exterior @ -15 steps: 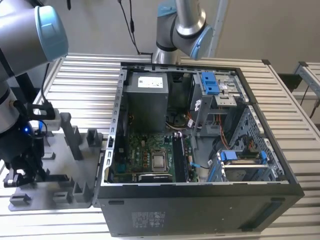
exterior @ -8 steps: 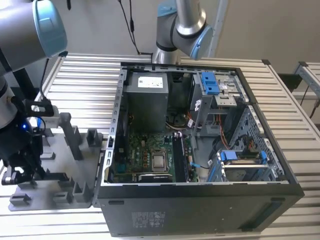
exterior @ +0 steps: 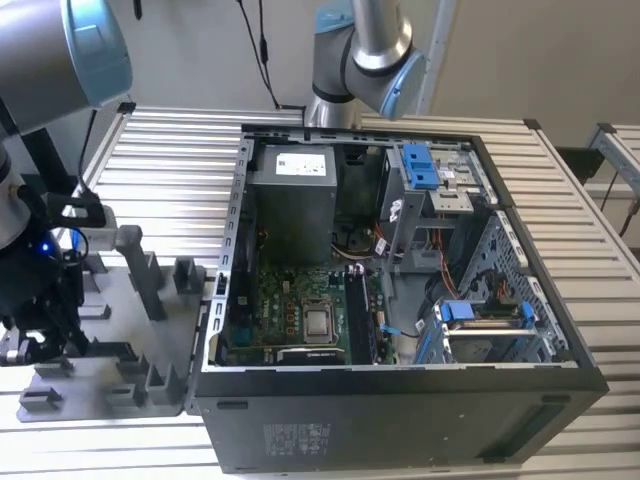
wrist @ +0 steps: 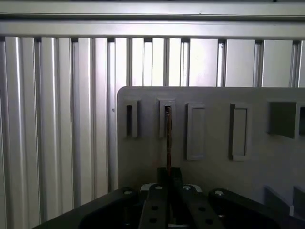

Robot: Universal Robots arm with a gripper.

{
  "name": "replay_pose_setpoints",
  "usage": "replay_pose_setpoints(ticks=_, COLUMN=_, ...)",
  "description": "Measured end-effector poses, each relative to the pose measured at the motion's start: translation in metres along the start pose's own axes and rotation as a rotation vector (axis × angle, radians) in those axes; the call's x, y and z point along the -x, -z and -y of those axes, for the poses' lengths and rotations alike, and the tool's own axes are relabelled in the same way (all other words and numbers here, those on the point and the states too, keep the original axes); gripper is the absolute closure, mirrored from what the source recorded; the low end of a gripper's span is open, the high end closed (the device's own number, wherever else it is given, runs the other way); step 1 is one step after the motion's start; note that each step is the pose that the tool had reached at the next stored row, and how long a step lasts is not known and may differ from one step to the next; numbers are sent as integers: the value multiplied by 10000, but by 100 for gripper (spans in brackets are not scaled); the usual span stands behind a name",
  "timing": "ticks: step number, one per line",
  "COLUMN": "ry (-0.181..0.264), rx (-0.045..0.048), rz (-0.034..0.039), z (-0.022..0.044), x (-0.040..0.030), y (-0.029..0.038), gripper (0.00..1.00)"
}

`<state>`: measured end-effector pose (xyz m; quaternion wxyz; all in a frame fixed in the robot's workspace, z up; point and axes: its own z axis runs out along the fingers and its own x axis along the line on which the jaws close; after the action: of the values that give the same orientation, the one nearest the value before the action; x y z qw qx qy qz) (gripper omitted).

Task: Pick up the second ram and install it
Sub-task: 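Pick up the second ram and move it above second insertion slot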

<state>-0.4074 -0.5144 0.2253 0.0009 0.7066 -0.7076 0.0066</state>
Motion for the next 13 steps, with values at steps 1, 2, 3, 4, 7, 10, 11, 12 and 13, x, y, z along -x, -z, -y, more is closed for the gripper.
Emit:
replay_pose_setpoints(ticks=1, ry=0, rx=-1, rz=0, z=0, x=0, y=8, gripper=86)
replay_pose_setpoints(ticks=2, ry=0, rx=0, rz=0, z=0, x=0, y=16, gripper=86)
replay_pose_setpoints(ticks=3, ry=0, rx=0, rz=0, z=0, x=0, y=25, gripper=86)
replay_pose_setpoints(ticks=4, ry=0, rx=-1, rz=0, z=0, x=0, y=33, gripper=86)
replay_pose_setpoints(ticks=7, ry=0, rx=-1, rz=0, z=1, x=-1, y=58, gripper=86)
replay_pose_setpoints(ticks=10, ry=0, rx=-1, rz=0, z=1, x=-1, y=84, gripper=86)
replay_pose_setpoints(ticks=11, ry=0, rx=-1, rz=0, z=1, x=-1, y=92, gripper=86)
replay_pose_setpoints(ticks=12, ry=0, rx=-1, rz=0, z=1, x=-1, y=102, gripper=86)
replay_pose_setpoints(ticks=13, ry=-1, rx=0, rz=0, z=1, x=-1, y=112, gripper=86)
